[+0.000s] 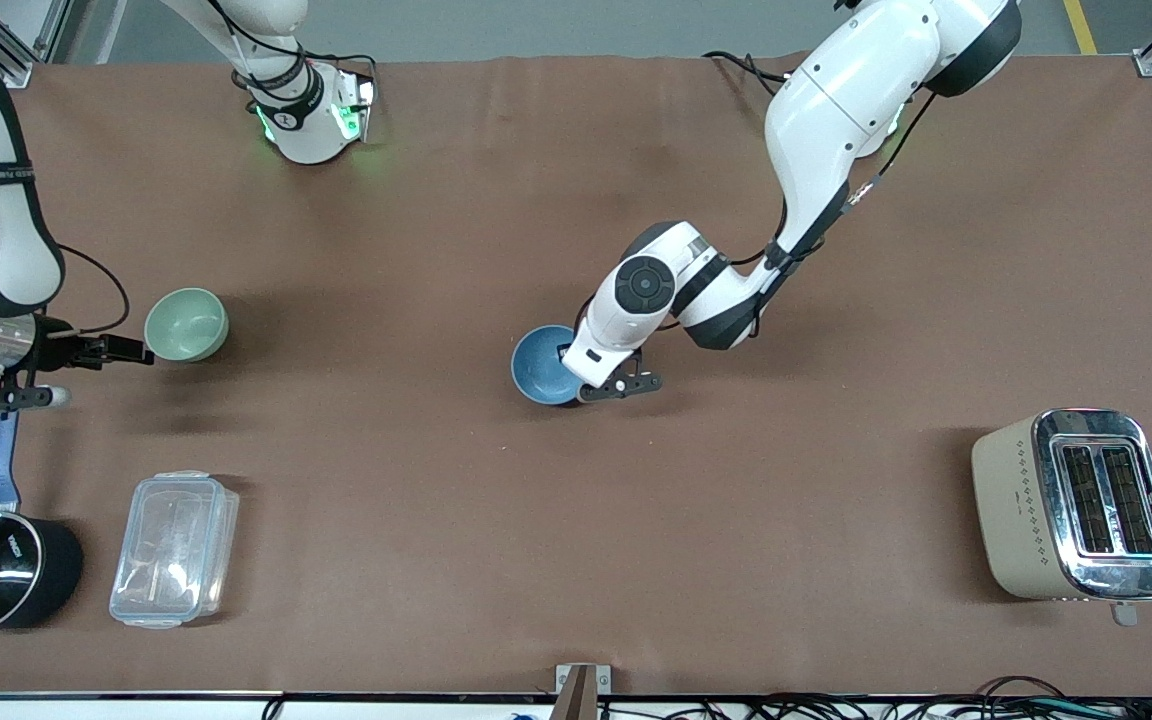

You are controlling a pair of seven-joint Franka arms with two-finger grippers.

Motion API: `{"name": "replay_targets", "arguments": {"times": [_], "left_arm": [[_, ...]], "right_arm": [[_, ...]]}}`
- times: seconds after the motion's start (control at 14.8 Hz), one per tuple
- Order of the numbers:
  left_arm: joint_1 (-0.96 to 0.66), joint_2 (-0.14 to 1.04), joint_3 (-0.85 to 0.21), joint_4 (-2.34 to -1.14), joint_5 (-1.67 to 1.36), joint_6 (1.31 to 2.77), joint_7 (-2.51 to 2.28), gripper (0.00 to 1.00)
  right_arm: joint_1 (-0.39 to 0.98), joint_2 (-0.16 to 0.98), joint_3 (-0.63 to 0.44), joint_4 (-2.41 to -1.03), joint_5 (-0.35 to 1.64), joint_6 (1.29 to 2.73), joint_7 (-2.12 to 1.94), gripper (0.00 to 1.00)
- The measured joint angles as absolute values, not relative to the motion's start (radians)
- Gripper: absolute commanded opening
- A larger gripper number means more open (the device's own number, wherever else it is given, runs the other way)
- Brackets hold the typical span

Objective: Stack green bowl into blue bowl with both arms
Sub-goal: 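Release the blue bowl while the right gripper grasps the green bowl, then lift the green bowl with the right gripper while the left gripper withdraws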

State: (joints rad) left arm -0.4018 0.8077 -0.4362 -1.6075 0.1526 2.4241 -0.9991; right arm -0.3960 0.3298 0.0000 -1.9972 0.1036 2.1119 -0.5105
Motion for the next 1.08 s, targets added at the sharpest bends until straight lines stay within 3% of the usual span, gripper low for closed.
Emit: {"name": "replay_targets", "arguments": {"times": [0.07,0.2,0.34,0.41,0.54,0.61,0.74,1.08], "left_arm": [[-0.402,0.809,-0.434,-1.605,0.153,2.424,-0.999,1.00],[-0.401,0.807,-0.422,-1.591,0.153,2.425,-0.999,1.00],[-0.396,0.791,-0.391,-1.562,0.154,2.422,-0.999,1.00],[-0.390,0.776,-0.376,-1.544,0.156,2.407,-0.999,1.00],[-0.359,0.734,-0.358,-1.493,0.189,2.321,-0.992,1.00],[-0.337,0.709,-0.357,-1.466,0.216,2.262,-0.983,1.00],[-0.292,0.658,-0.356,-1.428,0.257,2.155,-0.944,1.00],[-0.176,0.534,-0.351,-1.414,0.276,2.002,-0.751,1.00]], "right_arm": [[-0.422,0.340,0.000,-2.007,0.108,2.120,-0.544,0.99],[-0.455,0.368,0.000,-2.026,0.128,2.146,-0.596,0.96],[-0.466,0.395,0.000,-2.053,0.165,2.174,-0.643,0.84],[-0.467,0.406,0.000,-2.071,0.187,2.194,-0.669,0.70],[-0.467,0.420,0.002,-2.116,0.219,2.255,-0.707,0.24],[-0.467,0.423,0.002,-2.138,0.224,2.284,-0.719,0.10],[-0.467,0.425,0.004,-2.163,0.228,2.305,-0.729,0.03],[-0.467,0.420,0.014,-2.165,0.234,2.291,-0.732,0.01]]}}
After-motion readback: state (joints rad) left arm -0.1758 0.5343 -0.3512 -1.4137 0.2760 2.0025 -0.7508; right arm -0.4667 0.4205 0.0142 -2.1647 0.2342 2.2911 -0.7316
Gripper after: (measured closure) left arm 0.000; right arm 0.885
